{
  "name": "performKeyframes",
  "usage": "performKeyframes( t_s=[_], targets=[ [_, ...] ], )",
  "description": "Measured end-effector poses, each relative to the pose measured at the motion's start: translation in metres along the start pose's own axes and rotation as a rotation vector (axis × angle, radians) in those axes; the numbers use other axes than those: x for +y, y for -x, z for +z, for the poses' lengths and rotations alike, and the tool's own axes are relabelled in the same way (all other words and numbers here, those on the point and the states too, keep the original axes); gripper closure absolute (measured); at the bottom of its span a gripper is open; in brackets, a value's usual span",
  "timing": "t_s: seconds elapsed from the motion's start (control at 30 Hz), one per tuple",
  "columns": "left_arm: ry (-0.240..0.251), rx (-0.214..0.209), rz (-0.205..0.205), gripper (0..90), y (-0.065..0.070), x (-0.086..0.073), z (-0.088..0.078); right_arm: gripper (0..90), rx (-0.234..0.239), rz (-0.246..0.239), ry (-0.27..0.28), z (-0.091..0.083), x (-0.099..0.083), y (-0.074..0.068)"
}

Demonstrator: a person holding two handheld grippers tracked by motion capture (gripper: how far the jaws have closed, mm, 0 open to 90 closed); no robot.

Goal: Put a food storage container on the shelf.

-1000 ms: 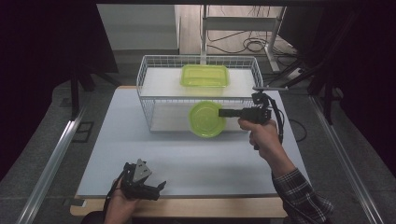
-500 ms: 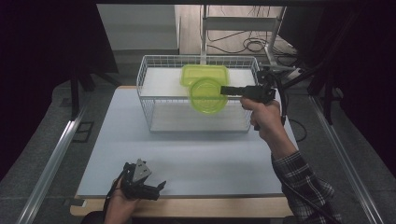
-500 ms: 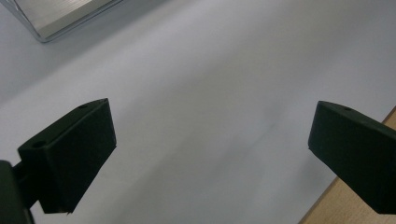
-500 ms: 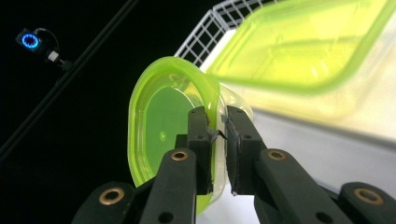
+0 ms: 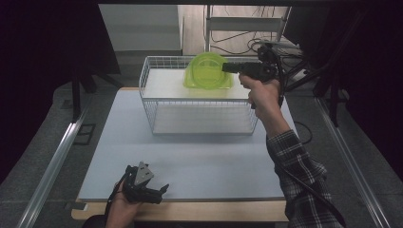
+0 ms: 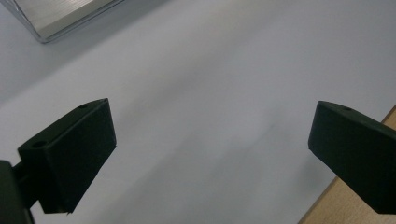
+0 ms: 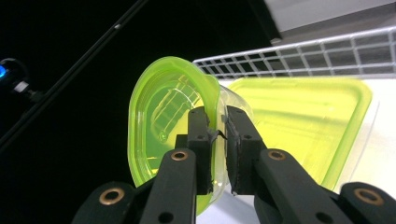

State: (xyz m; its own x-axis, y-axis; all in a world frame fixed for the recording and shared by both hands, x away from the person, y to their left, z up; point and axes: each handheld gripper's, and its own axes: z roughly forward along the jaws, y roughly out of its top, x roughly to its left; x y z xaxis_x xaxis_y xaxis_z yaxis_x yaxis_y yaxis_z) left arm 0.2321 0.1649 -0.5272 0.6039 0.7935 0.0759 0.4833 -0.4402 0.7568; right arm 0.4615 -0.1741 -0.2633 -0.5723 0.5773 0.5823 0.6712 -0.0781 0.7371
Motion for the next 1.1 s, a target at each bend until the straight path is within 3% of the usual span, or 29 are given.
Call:
performKeyframes(
  t_s=[0.23,0.47,0.73,0.9,1.1],
  targets=[
    [0.001,-0.006,0.0,0.6,0.0,0.0,0.0,81.0,-0.071,0.025,0.009,0.011,0.011,0.012],
    [0.0,-0.006,-0.001,0.6,-0.001,0.0,0.0,79.8,-0.077,0.063,0.016,0.018,0.017,0.018],
    [-0.001,-0.01,0.0,0.6,0.0,0.0,0.0,70.7,-0.208,0.001,0.023,0.027,0.021,0.009],
    [-0.002,-0.012,0.001,0.6,-0.001,0.0,0.0,68.0,-0.247,-0.007,0.027,0.032,0.022,0.012],
    [-0.001,-0.011,0.003,0.6,-0.001,0.0,-0.001,58.0,-0.247,-0.016,0.033,0.034,0.021,0.014]
  ],
)
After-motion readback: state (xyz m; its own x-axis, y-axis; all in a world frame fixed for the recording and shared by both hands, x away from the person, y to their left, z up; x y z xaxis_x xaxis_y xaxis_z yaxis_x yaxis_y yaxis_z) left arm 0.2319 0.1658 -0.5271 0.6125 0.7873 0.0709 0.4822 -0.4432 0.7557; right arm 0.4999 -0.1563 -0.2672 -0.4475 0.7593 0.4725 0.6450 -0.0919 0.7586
